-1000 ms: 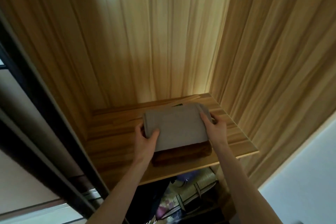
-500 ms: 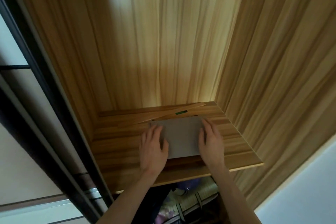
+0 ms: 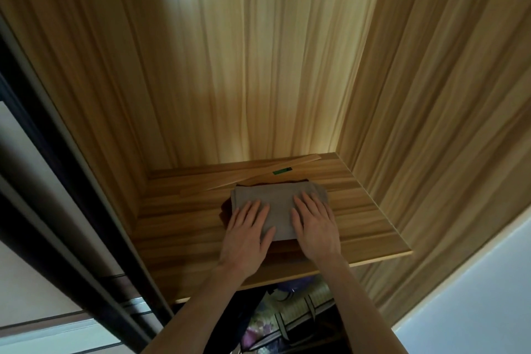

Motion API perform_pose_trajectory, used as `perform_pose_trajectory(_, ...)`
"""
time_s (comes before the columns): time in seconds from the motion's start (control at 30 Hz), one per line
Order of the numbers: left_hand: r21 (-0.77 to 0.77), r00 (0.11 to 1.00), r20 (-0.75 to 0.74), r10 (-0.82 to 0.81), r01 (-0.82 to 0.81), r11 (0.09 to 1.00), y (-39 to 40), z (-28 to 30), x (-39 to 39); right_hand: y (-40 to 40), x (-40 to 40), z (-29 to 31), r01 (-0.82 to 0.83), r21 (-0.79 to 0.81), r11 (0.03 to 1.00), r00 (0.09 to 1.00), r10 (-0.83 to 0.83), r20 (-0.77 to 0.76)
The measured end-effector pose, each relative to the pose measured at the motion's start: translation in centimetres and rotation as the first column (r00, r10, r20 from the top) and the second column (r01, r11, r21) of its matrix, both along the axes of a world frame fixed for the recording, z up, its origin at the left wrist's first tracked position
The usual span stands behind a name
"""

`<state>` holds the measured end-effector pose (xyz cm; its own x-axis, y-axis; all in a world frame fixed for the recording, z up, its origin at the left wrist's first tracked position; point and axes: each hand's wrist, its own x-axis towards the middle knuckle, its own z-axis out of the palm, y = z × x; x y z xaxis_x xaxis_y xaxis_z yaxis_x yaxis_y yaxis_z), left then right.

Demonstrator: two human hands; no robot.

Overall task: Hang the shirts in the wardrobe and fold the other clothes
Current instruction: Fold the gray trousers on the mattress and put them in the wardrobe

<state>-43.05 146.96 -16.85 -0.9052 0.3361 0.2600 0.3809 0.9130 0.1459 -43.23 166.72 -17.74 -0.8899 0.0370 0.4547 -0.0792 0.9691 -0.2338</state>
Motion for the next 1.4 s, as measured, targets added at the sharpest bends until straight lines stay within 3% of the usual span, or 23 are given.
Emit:
perform_pose_trajectory(0.37,0.008,0.997,0.066,-0.043,0.042,0.999,-0.8,1.1,0.8,0.0,0.7,0.4,-0.026,-0.004,1.000,0.999,0.026,0.025)
perform_pose_trajectory(0.53,0.103,0.998,0.024,-0.063,0.060,0.993,-2.7,2.6,3.0,-1.7,2.5,0.9,0.012,-0.085,0.996,1.000,-0.012,0.007)
perform_pose_trajectory(0.83,0.261,0.930,-0.355,-0.091,0.192,0.946,-10.4,7.5,9.7,-12.4,8.7,4.3,-0.094,-0.240,0.966,0.991,0.066,-0.120)
perform_pose_trajectory(0.9,0.305,0.857,-0.503,-0.108,0.293,0.906,-12.9,9.3,11.7,-15.3,10.1,5.6,-0.137,-0.286,0.949,0.985,0.101,-0.138)
perform_pose_trajectory(1.0,0.287,0.669,-0.741,-0.058,0.393,0.874,-16.9,11.3,14.6,-19.5,12.0,8.0,-0.200,-0.350,0.915,0.972,0.141,-0.188)
perform_pose_trajectory(1.1,0.331,0.577,-0.810,0.107,0.299,0.895,-20.6,13.0,16.6,-23.5,13.9,10.5,-0.246,-0.374,0.894,0.957,0.163,-0.238)
perform_pose_trajectory(1.2,0.370,0.656,-0.721,0.224,0.090,0.925,-23.6,13.6,16.5,-26.7,15.6,12.1,-0.259,-0.364,0.895,0.948,0.164,-0.271)
perform_pose_trajectory(1.3,0.240,0.720,-0.666,0.198,-0.045,0.970,-25.1,13.0,15.8,-28.9,17.0,12.8,-0.250,-0.343,0.906,0.946,0.153,-0.285)
perform_pose_trajectory(1.4,0.144,0.737,-0.668,0.105,-0.010,0.990,-25.2,12.6,15.6,-30.2,18.5,13.0,-0.230,-0.340,0.912,0.945,0.126,-0.303)
